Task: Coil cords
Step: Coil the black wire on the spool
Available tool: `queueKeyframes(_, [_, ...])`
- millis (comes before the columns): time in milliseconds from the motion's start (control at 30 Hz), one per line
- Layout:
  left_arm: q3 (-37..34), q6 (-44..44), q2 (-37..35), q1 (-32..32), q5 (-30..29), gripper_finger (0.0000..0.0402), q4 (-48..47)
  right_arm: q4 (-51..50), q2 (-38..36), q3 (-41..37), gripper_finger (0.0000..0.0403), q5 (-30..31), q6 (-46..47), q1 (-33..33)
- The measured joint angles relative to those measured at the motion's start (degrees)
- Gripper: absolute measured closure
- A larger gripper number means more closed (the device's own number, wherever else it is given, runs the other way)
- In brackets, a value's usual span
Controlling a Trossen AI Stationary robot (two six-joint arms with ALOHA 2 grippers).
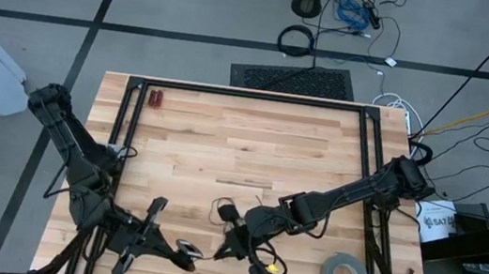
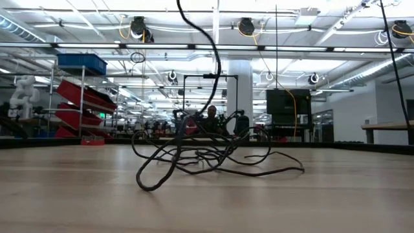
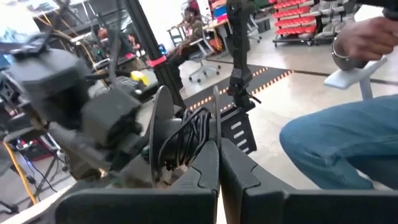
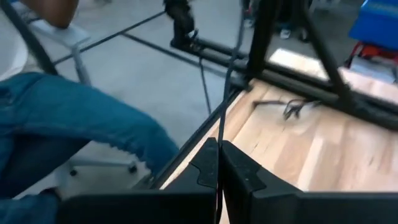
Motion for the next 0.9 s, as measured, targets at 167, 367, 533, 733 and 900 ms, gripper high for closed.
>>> queueKeyframes(167, [0.00,3.35,2.44,0.50,2.29,0.0401,3.45,3.89,0.42,0.00,0.0403,0.25,-1.08,-1.12])
queueKeyframes(367, [0.00,5.77,3.13,0.69,6.20,0.0401,6.00,5.31,1.21,-0.02,0.0403,5.91,-1.08,-1.46])
queueKeyframes(533, [0.00,5.86,3.17,1.05,8.77,0.0401,6.09,5.60,1.31,-0.02,0.0403,14.23,-1.51,-1.40])
queueKeyframes(733, [-0.15,6.07,3.17,1.02,10.45,0.0401,5.96,5.88,1.31,-0.02,0.0403,16.33,-2.81,-0.85])
queueKeyframes(900, [-0.17,5.89,3.17,1.91,13.77,0.0401,6.19,7.32,1.31,-0.02,0.0403,15.96,-2.83,-0.94])
